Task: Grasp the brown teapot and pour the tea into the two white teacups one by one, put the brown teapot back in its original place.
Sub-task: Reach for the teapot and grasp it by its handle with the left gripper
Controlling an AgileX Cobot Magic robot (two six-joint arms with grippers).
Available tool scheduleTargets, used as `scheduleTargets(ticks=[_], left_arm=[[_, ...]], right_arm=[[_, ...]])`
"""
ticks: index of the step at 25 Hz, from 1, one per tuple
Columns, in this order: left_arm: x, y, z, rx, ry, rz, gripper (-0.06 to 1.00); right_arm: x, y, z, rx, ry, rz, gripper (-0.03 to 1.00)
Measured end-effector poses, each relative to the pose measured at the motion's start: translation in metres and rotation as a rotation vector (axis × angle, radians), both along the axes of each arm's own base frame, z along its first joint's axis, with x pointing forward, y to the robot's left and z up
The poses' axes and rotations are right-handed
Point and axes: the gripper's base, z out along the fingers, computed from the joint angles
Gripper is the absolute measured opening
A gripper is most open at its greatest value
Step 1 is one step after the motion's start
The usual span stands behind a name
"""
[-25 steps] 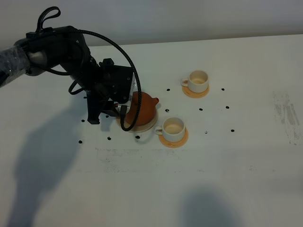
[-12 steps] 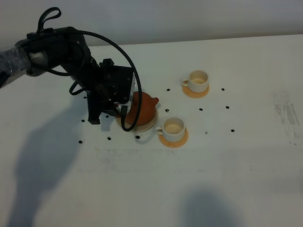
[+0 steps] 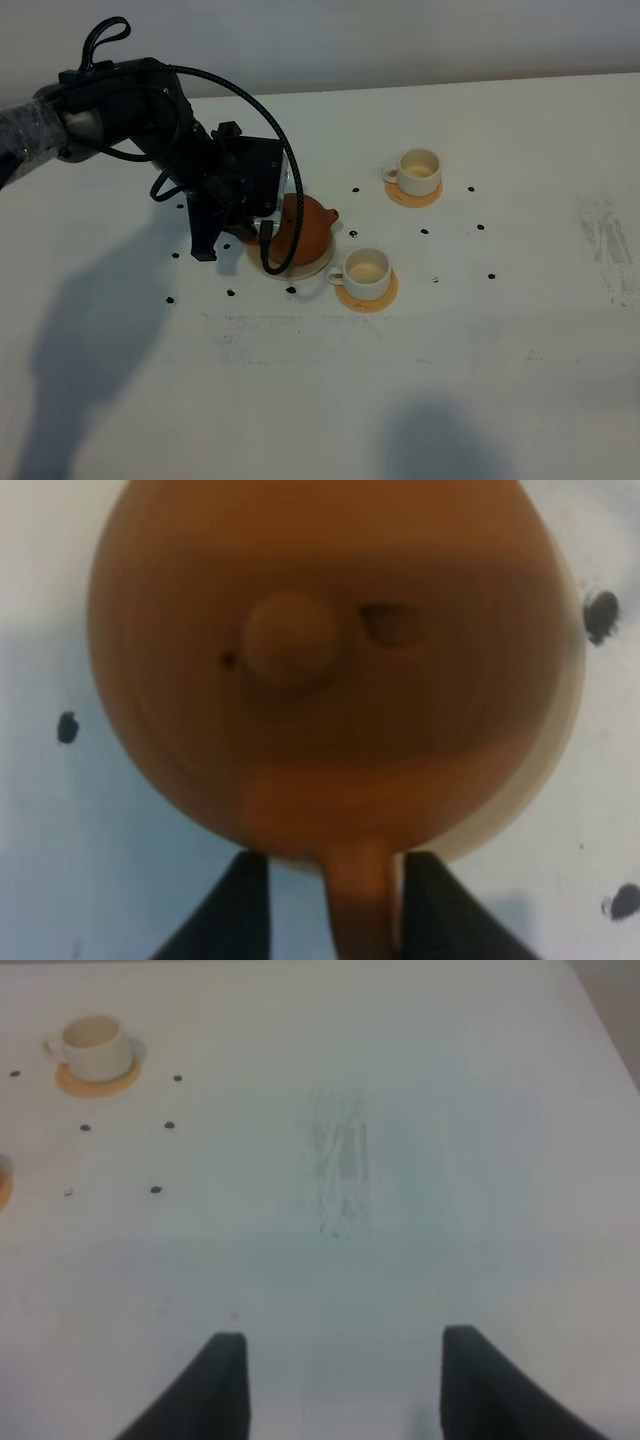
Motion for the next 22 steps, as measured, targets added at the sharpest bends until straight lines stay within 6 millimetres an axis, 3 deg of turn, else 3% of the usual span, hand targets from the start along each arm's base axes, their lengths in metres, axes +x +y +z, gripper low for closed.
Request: scheduleTargets(ticks=[3, 22], left_arm=[[-0.0001, -0.0005, 0.0001, -0.01, 0.007, 0.018, 0.1], [-0.0032, -0.0035, 0.009, -0.032, 0.018, 0.041, 0.1]], right_arm=[[0.0, 0.0, 0.0, 0.0, 0.0, 0.0, 0.44], [0.0, 0.0, 0.0, 0.0, 0.0, 0.0, 0.44]])
